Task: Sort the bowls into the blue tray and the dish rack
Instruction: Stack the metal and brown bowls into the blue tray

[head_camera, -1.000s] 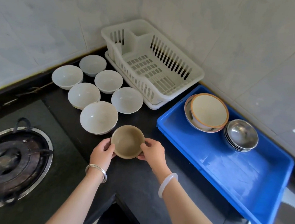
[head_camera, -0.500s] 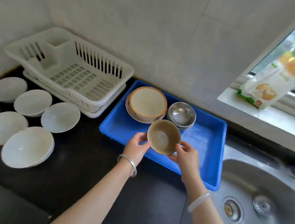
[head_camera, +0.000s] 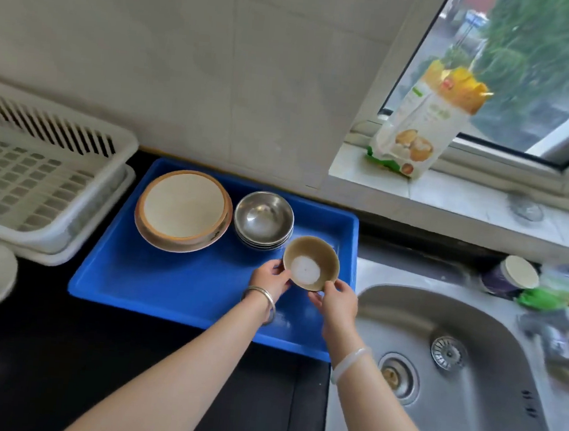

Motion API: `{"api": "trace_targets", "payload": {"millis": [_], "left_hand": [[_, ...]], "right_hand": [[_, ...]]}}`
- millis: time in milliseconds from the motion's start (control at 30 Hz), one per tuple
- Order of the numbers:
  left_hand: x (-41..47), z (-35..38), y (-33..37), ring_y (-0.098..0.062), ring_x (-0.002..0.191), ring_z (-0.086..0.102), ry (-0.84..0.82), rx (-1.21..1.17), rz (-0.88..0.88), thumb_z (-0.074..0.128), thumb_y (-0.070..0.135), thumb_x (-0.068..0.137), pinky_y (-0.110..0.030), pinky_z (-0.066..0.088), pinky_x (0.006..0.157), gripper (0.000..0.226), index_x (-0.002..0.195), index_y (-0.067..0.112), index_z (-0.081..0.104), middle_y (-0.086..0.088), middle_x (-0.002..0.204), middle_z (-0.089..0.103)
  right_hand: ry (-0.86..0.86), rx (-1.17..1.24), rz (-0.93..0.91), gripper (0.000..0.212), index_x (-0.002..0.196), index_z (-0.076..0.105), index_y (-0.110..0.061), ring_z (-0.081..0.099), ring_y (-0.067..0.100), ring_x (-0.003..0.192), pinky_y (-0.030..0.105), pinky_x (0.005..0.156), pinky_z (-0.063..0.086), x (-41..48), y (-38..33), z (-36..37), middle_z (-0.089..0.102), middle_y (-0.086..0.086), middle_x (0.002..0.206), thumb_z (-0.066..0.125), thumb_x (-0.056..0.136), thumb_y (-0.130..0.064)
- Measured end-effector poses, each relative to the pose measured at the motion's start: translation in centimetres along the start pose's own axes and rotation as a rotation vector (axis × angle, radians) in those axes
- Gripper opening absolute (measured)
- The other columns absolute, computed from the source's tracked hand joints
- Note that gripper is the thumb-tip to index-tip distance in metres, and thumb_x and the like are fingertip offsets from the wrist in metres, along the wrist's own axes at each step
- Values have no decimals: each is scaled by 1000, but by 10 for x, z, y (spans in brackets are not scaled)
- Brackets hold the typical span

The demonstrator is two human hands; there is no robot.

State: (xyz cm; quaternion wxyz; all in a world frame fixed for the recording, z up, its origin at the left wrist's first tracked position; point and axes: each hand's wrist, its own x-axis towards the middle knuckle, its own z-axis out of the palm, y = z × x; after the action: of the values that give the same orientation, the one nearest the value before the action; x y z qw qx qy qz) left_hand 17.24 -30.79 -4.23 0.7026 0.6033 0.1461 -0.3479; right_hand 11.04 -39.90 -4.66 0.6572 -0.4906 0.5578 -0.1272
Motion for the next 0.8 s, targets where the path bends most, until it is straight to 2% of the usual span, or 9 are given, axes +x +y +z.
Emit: {"api": "trace_targets", "payload": {"millis": [67, 133, 267, 467, 633, 800], "left_hand": [[10, 5, -2, -19, 91, 56, 0, 2, -15, 48, -6, 88, -10, 49, 57, 27, 114, -2, 56, -8, 98, 61], [19, 10, -4, -19, 91, 54, 2, 17, -25, 47, -6, 89, -14, 47, 60, 20, 101, 3, 59, -5, 87, 60], [34, 16, -9, -19, 99, 52, -6, 33, -8, 44, -7, 89, -19, 45, 71, 29, 116, -3, 55, -10, 106, 58], [46, 23, -12, -14, 99, 57, 30, -6, 35, 45, -2, 89, -25, 48, 82, 32, 118, 4, 57, -8, 112, 62], [53, 33, -12, -17, 101, 57, 52, -7, 36, 45, 1, 91, -28, 48, 86, 33, 121, 5, 57, -13, 121, 60], [59, 39, -12, -20, 104, 57, 63, 19, 31, 45, 4, 91, -29, 48, 84, 32, 120, 10, 57, -13, 124, 60]], "right_hand": [[19, 13, 23, 21, 108, 57, -9, 67, 19, 64, 20, 55, 55, 10, 0, 5, 63, 10, 97, 45, 92, -2], [33, -3, 34, 26, 114, 58, -3, 67, 17, 63, 19, 55, 54, 18, 1, 10, 66, 14, 103, 45, 92, -3], [57, 28, 35, 28, 117, 59, -6, 67, 15, 64, 19, 54, 51, 29, 1, 18, 67, 16, 109, 45, 93, -5], [28, 91, 53, 31, 124, 55, -10, 69, 18, 75, 22, 64, 52, 39, -6, 27, 64, 13, 115, 42, 96, -8], [9, 110, 60, 32, 125, 55, -12, 68, 23, 91, 22, 65, 54, 46, -15, 30, 65, 12, 114, 41, 96, -7], [-47, 100, 35, 28, 115, 60, -10, 69, 21, 87, 25, 69, 55, 49, -19, 30, 67, 10, 107, 39, 96, -9]]}}
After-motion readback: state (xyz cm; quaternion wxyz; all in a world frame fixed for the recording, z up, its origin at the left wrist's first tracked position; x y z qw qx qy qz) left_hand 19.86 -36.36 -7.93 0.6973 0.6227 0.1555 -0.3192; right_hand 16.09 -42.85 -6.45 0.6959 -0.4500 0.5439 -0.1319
